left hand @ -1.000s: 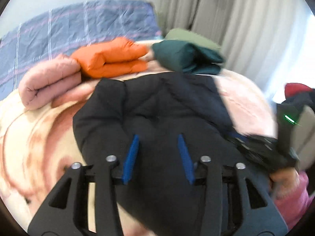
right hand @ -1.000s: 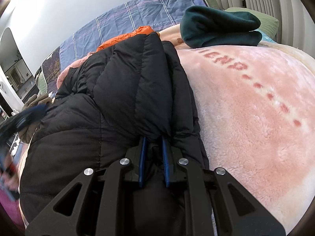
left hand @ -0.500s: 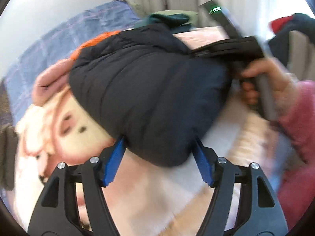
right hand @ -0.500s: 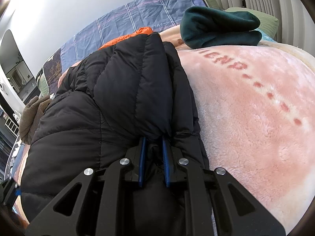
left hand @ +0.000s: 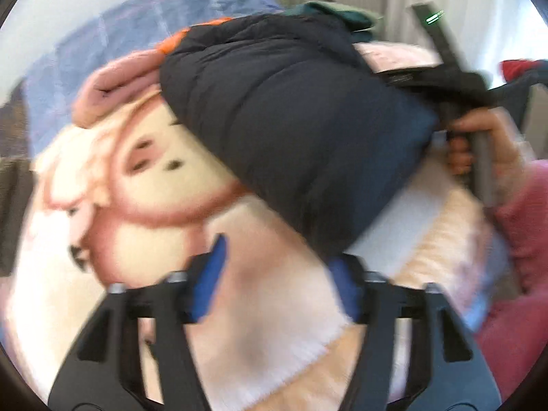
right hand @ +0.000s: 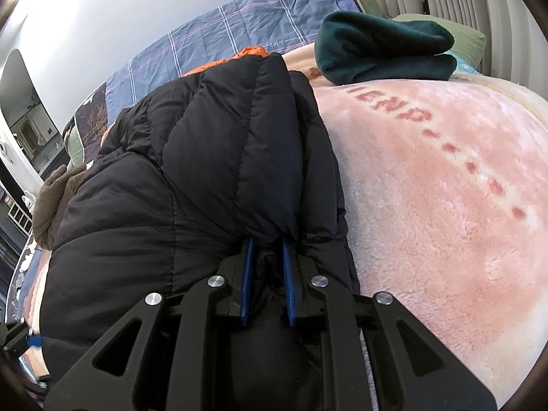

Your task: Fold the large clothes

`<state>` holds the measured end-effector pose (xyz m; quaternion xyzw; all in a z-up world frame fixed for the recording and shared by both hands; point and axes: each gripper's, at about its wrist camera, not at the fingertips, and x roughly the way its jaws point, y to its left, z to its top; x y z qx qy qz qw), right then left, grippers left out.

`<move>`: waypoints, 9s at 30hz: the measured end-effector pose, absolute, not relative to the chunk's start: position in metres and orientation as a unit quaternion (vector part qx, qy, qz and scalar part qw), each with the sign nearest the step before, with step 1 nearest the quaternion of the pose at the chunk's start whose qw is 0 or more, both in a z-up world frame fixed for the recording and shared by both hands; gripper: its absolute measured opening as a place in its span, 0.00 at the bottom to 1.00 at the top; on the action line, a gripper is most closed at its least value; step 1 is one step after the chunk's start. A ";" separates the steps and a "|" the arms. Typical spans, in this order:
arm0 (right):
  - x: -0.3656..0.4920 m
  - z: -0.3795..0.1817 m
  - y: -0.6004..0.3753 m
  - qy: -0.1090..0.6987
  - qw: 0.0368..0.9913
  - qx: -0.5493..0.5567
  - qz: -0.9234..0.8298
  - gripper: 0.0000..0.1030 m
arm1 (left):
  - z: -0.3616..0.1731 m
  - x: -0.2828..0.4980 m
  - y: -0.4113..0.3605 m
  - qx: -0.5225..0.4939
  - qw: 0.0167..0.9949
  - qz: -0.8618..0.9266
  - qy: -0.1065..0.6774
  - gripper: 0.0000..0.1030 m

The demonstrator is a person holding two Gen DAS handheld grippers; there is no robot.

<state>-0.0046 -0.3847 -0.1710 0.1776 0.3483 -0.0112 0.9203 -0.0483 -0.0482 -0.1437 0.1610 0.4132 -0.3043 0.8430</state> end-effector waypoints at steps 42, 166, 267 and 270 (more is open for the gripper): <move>-0.005 -0.171 -0.383 0.347 0.921 0.175 -0.013 0.16 | -0.076 0.078 -0.131 0.117 0.845 -0.389 0.347 0.26; -0.021 -0.192 -0.415 0.382 0.831 0.396 0.082 0.43 | -0.111 0.110 -0.169 0.190 0.875 -0.308 0.321 0.83; 0.079 -0.043 -0.119 0.248 0.962 0.017 0.112 0.99 | -0.053 0.075 0.100 -0.008 0.978 -0.029 0.208 0.98; 0.057 -0.038 -0.130 0.244 0.966 0.006 0.080 0.99 | -0.053 0.045 0.072 0.009 0.981 -0.019 0.191 0.98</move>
